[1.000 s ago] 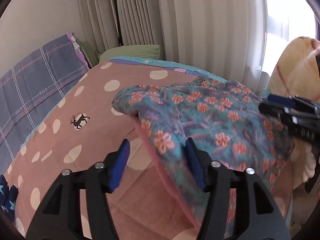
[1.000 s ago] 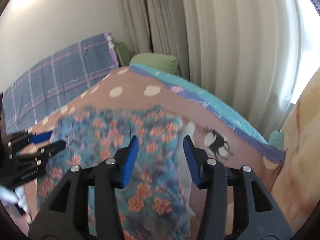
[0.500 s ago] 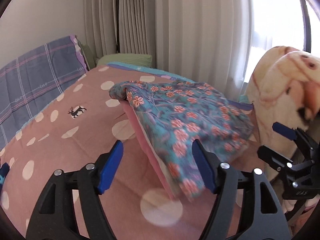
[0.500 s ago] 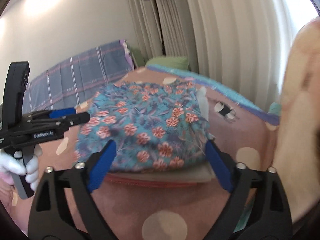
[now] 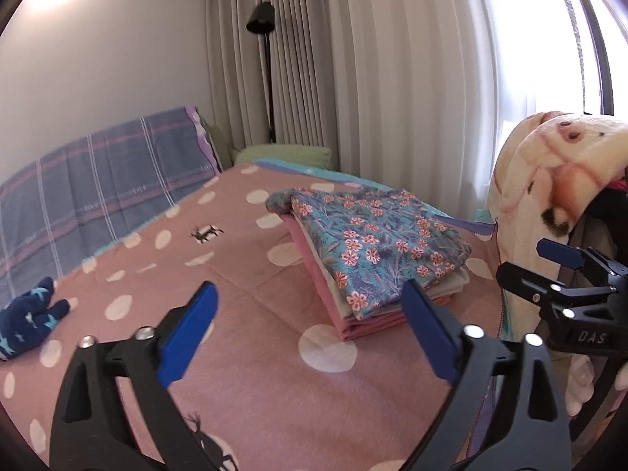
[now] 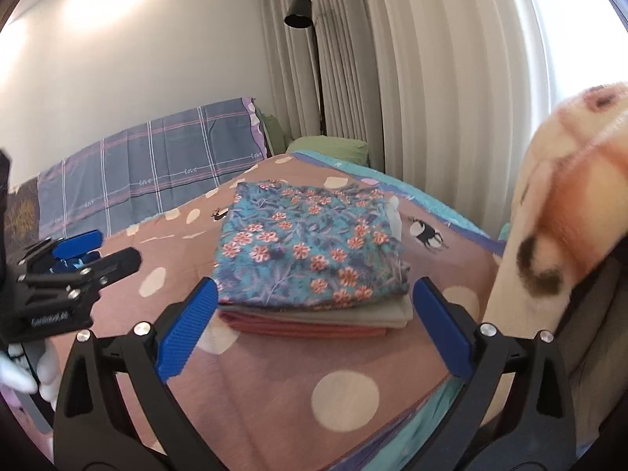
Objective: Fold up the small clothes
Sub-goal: 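Open both grippers and pull them back from the stack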
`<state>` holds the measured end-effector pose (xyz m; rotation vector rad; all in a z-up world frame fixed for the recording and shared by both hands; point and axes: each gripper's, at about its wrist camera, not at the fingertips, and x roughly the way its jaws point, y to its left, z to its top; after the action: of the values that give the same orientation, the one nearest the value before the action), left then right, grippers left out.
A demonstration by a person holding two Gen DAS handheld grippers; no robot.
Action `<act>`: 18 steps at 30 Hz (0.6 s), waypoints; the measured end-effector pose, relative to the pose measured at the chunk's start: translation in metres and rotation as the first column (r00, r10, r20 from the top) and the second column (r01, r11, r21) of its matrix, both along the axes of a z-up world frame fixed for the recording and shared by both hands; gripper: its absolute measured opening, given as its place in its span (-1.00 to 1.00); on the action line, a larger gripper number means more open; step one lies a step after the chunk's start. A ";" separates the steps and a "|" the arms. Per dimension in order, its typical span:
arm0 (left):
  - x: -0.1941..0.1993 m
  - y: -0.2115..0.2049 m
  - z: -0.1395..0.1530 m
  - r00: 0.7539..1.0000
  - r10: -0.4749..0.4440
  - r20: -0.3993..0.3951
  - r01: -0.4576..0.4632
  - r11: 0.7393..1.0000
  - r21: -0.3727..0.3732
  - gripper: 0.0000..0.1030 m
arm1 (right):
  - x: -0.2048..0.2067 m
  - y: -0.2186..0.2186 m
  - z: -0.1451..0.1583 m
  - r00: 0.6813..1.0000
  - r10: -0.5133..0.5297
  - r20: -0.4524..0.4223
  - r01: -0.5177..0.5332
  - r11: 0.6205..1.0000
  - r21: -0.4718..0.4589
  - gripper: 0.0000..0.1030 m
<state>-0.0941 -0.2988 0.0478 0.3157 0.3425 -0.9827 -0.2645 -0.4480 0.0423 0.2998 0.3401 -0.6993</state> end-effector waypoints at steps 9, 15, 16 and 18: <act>-0.015 0.036 -0.001 0.992 0.115 -0.046 -0.116 0.993 -0.004 0.97 | -0.008 0.038 0.002 0.999 0.017 -0.043 -0.017 1.000 -0.003 0.96; -0.027 0.057 -0.007 0.992 0.117 -0.036 -0.118 0.993 -0.028 0.97 | -0.012 0.059 0.008 0.999 -0.002 -0.054 0.002 1.000 -0.008 0.96; -0.030 0.059 -0.008 0.993 0.113 -0.029 -0.114 0.993 -0.026 0.97 | -0.013 0.063 0.008 0.998 -0.005 -0.056 0.004 1.000 -0.008 0.96; -0.036 0.064 -0.008 0.995 0.097 -0.024 -0.098 0.995 -0.024 0.97 | -0.014 0.067 0.007 0.998 -0.008 -0.063 0.007 1.000 -0.006 0.96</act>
<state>-0.1301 -0.2346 0.0400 0.2630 0.3626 -0.8945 -0.2787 -0.3806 0.0496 0.2739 0.3965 -0.7182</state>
